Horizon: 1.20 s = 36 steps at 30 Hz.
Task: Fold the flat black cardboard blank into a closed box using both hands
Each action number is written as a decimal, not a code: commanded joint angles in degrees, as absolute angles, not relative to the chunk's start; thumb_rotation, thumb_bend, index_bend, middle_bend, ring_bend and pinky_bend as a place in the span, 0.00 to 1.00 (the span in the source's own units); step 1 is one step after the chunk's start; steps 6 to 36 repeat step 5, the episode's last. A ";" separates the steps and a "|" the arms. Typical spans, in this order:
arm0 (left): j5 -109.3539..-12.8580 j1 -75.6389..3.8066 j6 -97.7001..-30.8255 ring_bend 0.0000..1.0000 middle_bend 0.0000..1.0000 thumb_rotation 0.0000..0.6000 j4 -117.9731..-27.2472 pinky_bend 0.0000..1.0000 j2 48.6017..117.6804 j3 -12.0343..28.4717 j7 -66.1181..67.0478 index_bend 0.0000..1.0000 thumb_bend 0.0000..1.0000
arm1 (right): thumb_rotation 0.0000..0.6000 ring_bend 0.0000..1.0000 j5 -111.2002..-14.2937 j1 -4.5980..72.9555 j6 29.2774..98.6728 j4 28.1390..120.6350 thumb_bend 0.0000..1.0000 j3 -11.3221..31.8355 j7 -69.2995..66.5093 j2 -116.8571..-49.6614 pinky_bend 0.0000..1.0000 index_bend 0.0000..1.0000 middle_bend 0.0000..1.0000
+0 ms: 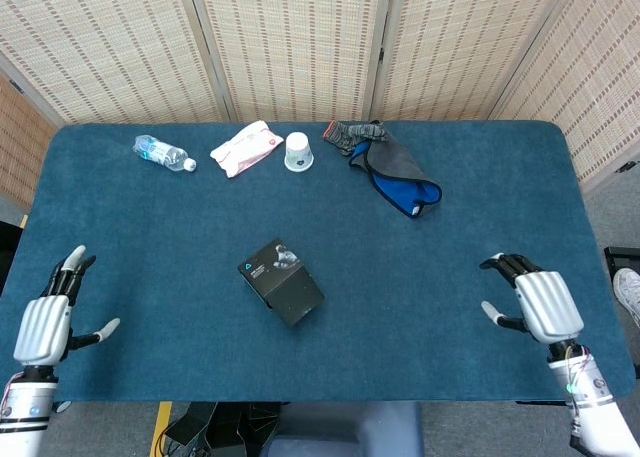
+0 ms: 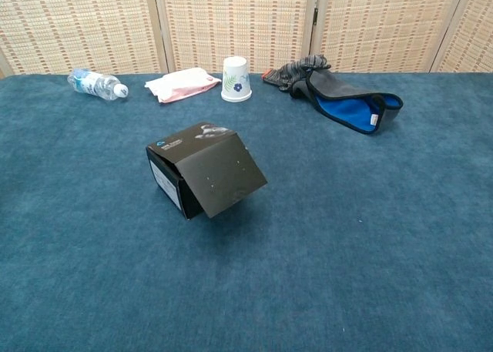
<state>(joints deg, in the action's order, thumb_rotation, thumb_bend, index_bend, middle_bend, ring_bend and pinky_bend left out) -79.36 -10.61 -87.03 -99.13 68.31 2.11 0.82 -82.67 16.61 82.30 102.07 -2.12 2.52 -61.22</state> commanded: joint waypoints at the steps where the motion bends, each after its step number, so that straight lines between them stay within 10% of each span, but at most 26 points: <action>1: -82.19 -7.27 -90.85 0.01 0.00 1.00 -100.55 0.27 68.51 -0.06 3.90 0.10 0.15 | 1.00 0.30 -84.08 14.13 84.84 99.98 0.22 -2.76 0.51 -62.23 0.49 0.31 0.29; 36: -84.99 -5.05 -94.43 0.01 0.00 1.00 -100.83 0.27 69.17 -0.81 6.98 0.10 0.15 | 1.00 0.30 -84.71 11.40 87.42 99.25 0.22 -2.80 -0.93 -63.25 0.49 0.31 0.29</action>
